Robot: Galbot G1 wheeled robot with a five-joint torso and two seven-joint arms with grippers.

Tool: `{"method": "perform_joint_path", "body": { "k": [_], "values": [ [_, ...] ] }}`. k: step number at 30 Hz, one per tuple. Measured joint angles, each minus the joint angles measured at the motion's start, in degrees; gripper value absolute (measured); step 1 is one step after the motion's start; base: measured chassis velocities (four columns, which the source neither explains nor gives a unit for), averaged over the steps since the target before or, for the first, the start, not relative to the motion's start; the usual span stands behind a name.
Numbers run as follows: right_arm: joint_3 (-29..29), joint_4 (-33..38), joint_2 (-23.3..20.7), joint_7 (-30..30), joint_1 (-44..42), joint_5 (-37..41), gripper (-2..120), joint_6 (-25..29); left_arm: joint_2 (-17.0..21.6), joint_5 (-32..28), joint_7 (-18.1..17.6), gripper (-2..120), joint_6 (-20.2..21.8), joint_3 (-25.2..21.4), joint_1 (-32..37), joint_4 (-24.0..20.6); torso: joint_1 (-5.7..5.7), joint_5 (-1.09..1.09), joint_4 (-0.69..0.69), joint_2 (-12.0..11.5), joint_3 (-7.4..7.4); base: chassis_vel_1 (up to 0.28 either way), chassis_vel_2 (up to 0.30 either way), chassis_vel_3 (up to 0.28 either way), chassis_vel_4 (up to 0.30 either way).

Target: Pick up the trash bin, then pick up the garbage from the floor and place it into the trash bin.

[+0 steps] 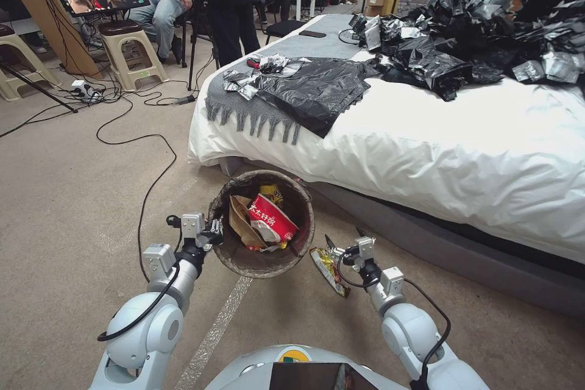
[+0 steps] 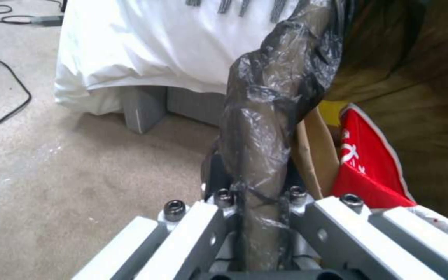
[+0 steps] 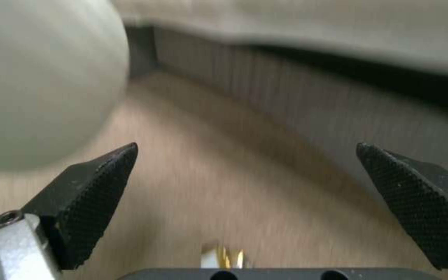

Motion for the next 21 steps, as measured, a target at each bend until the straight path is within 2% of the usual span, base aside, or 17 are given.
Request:
{"method": "perform_joint_path", "body": {
  "k": [5, 9, 21],
  "values": [
    [-2.9, -6.0, -2.6, -0.2, 4.3, 6.6, 100, -4.9, -0.3, 0.3, 0.0, 0, 0.0, 0.2, 0.2, 0.0, 0.0, 0.0, 0.0, 0.0, 0.0, 0.0, 0.0, 0.0, 0.0],
    [-4.8, -11.6, -2.6, 0.1, 8.0, 10.1, 100, -7.8, -0.5, 0.9, 0.0, 0, -0.2, 0.4, 0.5, 0.0, 0.0, 0.0, 0.01, 0.0, 0.0, 0.0, 0.0, 0.0, 0.0],
    [-8.0, -22.0, 0.5, -1.8, 12.3, 9.1, 100, -8.1, -0.9, 2.1, 0.1, 0, -0.4, 1.4, 0.6, 0.5, 0.0, 0.0, 0.0, 0.0, 0.0, 0.0, 0.0, 0.0, 0.0]
  ]
}}
